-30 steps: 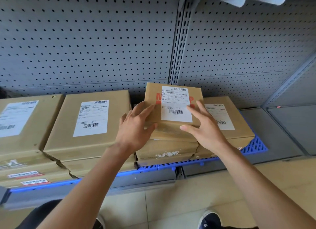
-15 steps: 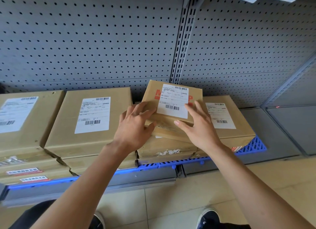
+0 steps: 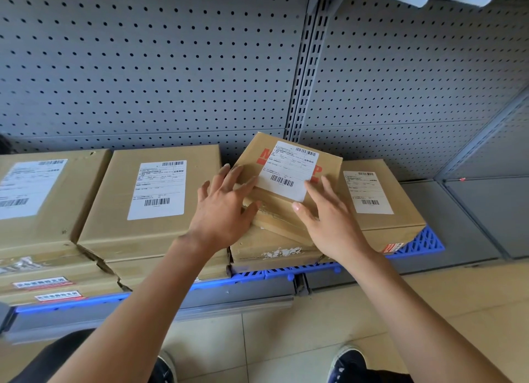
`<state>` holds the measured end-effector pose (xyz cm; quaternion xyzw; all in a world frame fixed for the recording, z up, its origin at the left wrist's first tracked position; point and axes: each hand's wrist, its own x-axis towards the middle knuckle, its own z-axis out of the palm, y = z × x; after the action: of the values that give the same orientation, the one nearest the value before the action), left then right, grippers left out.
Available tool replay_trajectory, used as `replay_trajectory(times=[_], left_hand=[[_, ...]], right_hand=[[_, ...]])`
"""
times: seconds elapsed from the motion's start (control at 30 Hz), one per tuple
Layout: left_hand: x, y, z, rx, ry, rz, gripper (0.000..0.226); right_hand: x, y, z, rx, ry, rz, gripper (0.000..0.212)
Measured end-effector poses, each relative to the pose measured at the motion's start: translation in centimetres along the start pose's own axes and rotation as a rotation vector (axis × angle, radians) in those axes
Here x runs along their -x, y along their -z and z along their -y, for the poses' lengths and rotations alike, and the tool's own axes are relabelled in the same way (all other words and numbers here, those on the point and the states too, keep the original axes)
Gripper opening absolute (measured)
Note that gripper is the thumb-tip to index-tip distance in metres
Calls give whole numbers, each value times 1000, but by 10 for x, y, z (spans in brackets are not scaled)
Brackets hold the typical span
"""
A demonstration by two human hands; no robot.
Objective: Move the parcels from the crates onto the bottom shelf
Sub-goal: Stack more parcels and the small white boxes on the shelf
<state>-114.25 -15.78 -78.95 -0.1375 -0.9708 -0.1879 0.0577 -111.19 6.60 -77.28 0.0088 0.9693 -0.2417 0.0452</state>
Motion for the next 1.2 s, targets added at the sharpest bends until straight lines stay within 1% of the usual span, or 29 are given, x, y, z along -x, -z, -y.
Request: replay_trajectory(times=[0.1, 0.27, 0.33, 0.43, 0.53, 0.63, 0.7, 0.77, 0.87, 0.9, 1.0, 1.13, 1.2], left_hand=[[1, 2, -2, -21, -5, -15, 56], [1, 4, -4, -38, -1, -7, 57], [-1, 4, -4, -24, 0, -2, 57], [-4, 2, -5, 6, 23, 44, 64], [-6, 0, -6, 17, 47, 70, 68], [-6, -3, -5, -4, 69, 33, 65], [-5, -4, -4, -8, 62, -35, 60], [-4, -3, -7, 6, 32, -97, 53], [-1, -5, -14, 40, -14, -92, 44], [0, -6, -16, 54, -32, -84, 45], [3, -8, -19, 81, -58, -49, 59], [6, -3, -13, 80, -59, -9, 72], [6, -1, -8, 61, -61, 7, 74]], right_hand=[[4, 0, 3, 44, 19, -27, 58], [14, 13, 8, 72, 47, -102, 42], [18, 16, 3, 91, 57, -111, 42], [22, 20, -9, 128, 94, -125, 41], [24, 21, -19, 145, 172, -153, 38], [25, 19, -26, 168, 255, -114, 43], [24, 16, -28, 180, 276, -94, 45], [23, 11, -27, 180, 295, -131, 45], [20, -1, -19, 233, 316, -232, 44], [18, -5, -15, 251, 309, -259, 44], [12, -18, -3, 253, 281, -329, 43], [4, -25, -2, 108, 349, -346, 49], [2, -21, -4, 33, 367, -341, 52]])
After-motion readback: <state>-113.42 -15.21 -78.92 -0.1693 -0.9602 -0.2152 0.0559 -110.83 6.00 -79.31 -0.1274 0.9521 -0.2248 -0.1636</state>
